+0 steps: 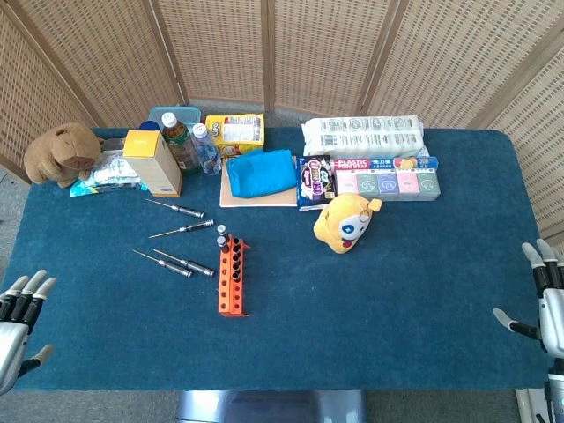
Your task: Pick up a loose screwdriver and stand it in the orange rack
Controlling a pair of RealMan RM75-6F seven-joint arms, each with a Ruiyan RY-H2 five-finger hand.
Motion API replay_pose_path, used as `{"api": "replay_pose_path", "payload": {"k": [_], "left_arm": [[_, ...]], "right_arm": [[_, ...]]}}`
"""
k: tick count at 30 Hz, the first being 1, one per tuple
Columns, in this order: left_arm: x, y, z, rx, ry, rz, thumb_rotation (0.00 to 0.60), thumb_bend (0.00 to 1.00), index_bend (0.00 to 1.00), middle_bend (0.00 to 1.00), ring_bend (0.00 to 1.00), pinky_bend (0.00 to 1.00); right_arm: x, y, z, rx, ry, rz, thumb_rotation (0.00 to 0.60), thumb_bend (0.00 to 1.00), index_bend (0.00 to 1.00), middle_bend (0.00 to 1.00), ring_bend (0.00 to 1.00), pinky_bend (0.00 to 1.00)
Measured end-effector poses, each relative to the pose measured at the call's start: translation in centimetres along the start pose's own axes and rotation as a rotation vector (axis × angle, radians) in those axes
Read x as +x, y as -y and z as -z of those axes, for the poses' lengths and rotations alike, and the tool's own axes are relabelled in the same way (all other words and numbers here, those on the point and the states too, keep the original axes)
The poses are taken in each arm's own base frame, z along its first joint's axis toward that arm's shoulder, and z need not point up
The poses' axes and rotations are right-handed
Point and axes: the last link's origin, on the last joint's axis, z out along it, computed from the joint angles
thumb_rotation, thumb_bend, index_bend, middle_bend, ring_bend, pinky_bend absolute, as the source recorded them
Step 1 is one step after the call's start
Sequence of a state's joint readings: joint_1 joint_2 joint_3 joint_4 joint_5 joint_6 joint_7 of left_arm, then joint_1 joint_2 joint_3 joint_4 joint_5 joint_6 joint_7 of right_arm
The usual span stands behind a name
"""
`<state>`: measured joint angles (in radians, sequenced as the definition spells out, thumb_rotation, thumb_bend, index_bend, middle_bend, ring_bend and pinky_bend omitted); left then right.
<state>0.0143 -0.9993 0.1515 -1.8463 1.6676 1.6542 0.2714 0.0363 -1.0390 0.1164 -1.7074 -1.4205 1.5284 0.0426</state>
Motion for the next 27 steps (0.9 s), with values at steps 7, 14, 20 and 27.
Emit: {"api": "replay_pose_path", "payload": {"k": [7,14,20,27], "left_arm": [[0.2,0.0,-0.5,0.010,-0.043,0.012,0.600,0.07,0.00,0.79,0.74,0.64],[0.2,-0.6,-2.4,-0.068,-0.134,0.024,0.600,0.10,0.00,1.00,1.00,1.00],[-0.4,-1.7,-4.5,-0.151,-0.110,-0.005,0.600,0.15,0.00,1.00,1.00,1.00],[-2.2,-2.7,-6.6,-0.178,0.013,0.013,0.600,0.17,0.03,1.00,1.00,1.00]], "right_arm": [[0.4,0.1,0.2,0.000,0.004,-0.013,0.600,0.00,0.00,0.00,0.00,0.00],[0.8,0.1,0.3,-0.006,-0.004,-0.024,0.600,0.00,0.00,0.00,0.00,0.00],[0.7,0.0,0.2,-0.015,0.006,-0.024,0.600,0.00,0.00,0.00,0.00,0.00],[0.1,-0.3,-0.1,-0.036,0.040,-0.017,0.600,0.00,0.00,0.00,0.00,0.00]]}}
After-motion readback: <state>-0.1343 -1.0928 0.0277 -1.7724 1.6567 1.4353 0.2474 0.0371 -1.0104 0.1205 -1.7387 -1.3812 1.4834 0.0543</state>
